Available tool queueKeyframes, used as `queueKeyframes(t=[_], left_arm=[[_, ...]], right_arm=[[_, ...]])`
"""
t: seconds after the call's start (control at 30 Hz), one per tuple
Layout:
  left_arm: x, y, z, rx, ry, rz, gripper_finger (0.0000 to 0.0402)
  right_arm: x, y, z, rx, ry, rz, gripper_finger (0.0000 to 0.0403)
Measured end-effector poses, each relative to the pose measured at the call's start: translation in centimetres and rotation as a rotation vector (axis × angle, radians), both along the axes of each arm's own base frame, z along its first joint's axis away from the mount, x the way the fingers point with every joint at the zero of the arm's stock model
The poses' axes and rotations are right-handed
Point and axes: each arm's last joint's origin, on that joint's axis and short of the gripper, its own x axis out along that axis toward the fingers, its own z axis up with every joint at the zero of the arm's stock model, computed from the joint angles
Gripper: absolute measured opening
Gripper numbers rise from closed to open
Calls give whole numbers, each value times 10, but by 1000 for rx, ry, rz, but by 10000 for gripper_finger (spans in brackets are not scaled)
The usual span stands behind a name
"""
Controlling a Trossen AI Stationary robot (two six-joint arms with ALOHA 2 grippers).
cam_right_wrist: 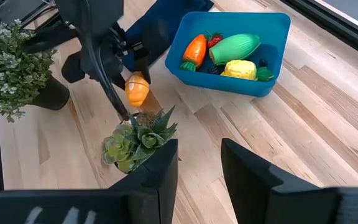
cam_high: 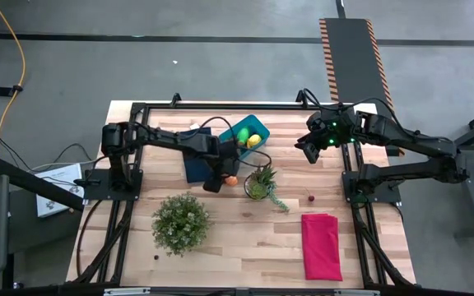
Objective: Pick and placing Produce into tupperware
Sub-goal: Put the orange croissant into the blue bin
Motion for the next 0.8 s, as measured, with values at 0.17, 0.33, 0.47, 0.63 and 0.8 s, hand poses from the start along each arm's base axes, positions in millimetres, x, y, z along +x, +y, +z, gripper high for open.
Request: queueKeyframes(t=[0.17,0.33,0.47,0.63,0.8], left_arm=[[8,2,16,5,-19,1,193],[12,4,28,-2,-16,18,196],[13,4,36,-8,-10,31,207],[14,5,42,-26,8,69,198],[16,5,50,-43,9,119,191]], right_arm=[[0,0,0,-2,0,2,114],[0,0,0,-16,3,15,114],[0,0,0,-21,4,19,114],[0,0,0,-34,6,31,114],[0,0,0,-42,7,39,114]])
